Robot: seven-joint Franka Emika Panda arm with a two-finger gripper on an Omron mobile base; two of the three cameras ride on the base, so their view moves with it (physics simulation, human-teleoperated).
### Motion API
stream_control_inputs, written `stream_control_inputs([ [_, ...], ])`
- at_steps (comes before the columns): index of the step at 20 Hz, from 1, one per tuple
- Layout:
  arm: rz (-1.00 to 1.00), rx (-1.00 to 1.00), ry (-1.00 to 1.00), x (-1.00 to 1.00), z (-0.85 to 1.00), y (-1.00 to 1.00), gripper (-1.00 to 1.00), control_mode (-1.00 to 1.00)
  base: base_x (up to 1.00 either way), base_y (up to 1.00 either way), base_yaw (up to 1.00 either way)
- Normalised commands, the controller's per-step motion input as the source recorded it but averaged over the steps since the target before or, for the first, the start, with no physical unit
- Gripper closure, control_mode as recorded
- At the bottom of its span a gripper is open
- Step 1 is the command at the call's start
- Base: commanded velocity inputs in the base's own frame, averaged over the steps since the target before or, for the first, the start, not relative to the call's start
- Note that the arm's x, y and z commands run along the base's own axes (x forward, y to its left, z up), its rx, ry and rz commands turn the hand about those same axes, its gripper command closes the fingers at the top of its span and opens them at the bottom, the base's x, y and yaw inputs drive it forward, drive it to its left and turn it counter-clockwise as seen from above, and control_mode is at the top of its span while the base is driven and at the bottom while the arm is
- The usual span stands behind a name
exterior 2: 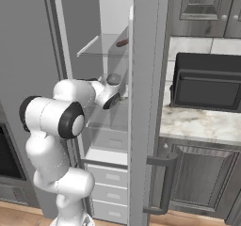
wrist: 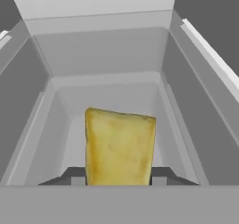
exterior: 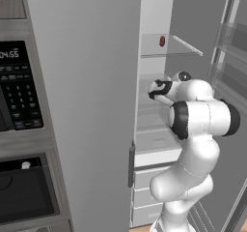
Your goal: Retrieve the sausage and cheese from the fridge and place them on the cutting board on the counter.
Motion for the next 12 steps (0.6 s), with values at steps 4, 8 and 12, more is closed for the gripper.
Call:
stream_control_inputs([
  [4,0.0,0.0,0.0,-0.95,0.33,0.02,1.0,-1.0,0.0,0.0,0.0],
  [8,0.0,0.0,0.0,-0.79,0.78,0.11,1.0,-1.0,0.0,0.0,0.0],
  [12,0.0,0.0,0.0,-0.79,0.83,0.18,1.0,-1.0,0.0,0.0,0.0],
])
